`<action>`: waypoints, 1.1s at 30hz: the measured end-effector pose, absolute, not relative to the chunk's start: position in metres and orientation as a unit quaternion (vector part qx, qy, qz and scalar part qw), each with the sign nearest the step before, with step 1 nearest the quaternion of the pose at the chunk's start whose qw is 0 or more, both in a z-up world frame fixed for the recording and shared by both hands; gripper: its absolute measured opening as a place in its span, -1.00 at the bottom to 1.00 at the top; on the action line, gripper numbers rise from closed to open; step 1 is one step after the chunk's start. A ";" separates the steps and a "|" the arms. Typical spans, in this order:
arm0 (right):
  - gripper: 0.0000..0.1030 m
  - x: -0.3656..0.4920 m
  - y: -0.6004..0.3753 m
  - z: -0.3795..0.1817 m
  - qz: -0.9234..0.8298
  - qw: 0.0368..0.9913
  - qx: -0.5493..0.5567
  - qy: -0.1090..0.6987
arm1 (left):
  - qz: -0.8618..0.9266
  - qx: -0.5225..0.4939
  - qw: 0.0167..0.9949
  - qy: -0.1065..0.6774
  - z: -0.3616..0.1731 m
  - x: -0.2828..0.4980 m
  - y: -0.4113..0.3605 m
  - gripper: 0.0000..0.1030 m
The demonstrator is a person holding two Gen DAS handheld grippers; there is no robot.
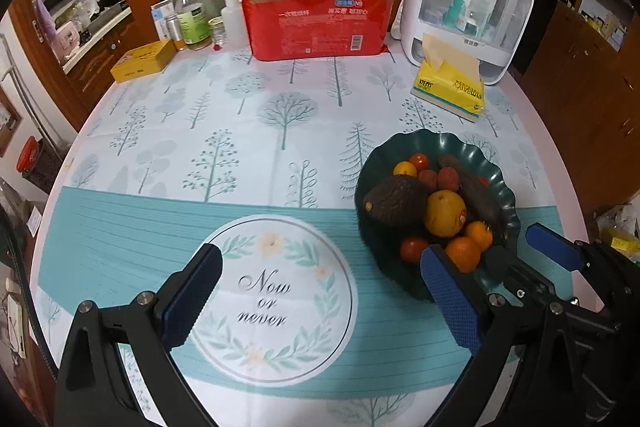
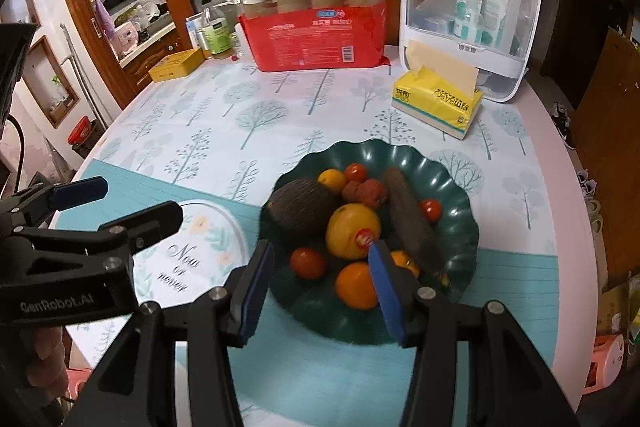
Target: Organize fruits
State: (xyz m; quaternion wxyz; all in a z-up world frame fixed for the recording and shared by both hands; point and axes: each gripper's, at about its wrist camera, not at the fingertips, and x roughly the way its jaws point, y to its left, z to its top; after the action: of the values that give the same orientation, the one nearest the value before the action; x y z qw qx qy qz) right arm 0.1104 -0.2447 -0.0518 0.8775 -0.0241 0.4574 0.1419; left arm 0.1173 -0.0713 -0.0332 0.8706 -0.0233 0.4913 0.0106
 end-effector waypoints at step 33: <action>-0.02 0.002 -0.165 0.000 0.055 0.904 0.020 0.423 | -0.019 -0.007 0.891 0.454 -0.003 0.023 0.010 0.92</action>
State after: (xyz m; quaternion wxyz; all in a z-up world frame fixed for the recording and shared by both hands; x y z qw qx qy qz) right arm 0.0023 -0.1649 -0.0004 0.9041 0.0197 0.4233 0.0553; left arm 0.0231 0.0104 -0.0027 0.8906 -0.0073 0.4542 -0.0191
